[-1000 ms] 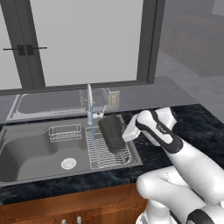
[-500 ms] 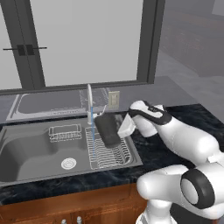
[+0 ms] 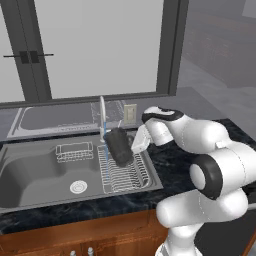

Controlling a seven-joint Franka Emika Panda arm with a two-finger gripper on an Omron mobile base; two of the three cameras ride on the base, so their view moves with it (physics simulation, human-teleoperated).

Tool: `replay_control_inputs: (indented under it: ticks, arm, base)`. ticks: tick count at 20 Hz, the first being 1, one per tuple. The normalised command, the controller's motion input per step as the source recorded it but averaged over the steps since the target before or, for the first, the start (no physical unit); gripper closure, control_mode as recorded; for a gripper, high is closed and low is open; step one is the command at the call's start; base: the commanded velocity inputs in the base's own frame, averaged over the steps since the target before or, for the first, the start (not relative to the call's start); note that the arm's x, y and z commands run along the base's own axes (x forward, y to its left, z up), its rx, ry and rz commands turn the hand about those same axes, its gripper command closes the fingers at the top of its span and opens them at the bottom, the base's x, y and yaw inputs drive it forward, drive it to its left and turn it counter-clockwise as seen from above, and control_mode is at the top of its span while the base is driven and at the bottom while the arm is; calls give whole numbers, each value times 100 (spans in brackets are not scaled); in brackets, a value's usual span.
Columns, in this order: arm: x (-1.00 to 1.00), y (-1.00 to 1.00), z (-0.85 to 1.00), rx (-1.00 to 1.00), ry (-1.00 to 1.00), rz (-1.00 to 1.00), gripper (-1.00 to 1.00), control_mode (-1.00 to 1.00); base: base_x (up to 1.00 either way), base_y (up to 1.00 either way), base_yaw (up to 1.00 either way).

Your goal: Turn on the sink faucet and place the jug under the water for a few seconds to fill it up.

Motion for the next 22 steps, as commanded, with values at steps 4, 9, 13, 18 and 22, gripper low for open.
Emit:
replay_control_inputs:
  ticks: [4, 9, 13, 18, 22]
  arm:
    - [33, 19, -16, -1, 7, 6, 100, -100]
    - [36, 21, -15, 0, 6, 5, 100, -100]
    - [40, 18, -14, 0, 5, 5, 100, -100]
    - [42, 12, -17, 0, 4, 6, 100, -100]
    - [40, 7, -17, 0, 2, 4, 100, -100]
  base:
    - [0, 0, 0]
    - [0, 0, 0]
    - [0, 0, 0]
    - [0, 0, 0]
    - [0, 0, 0]
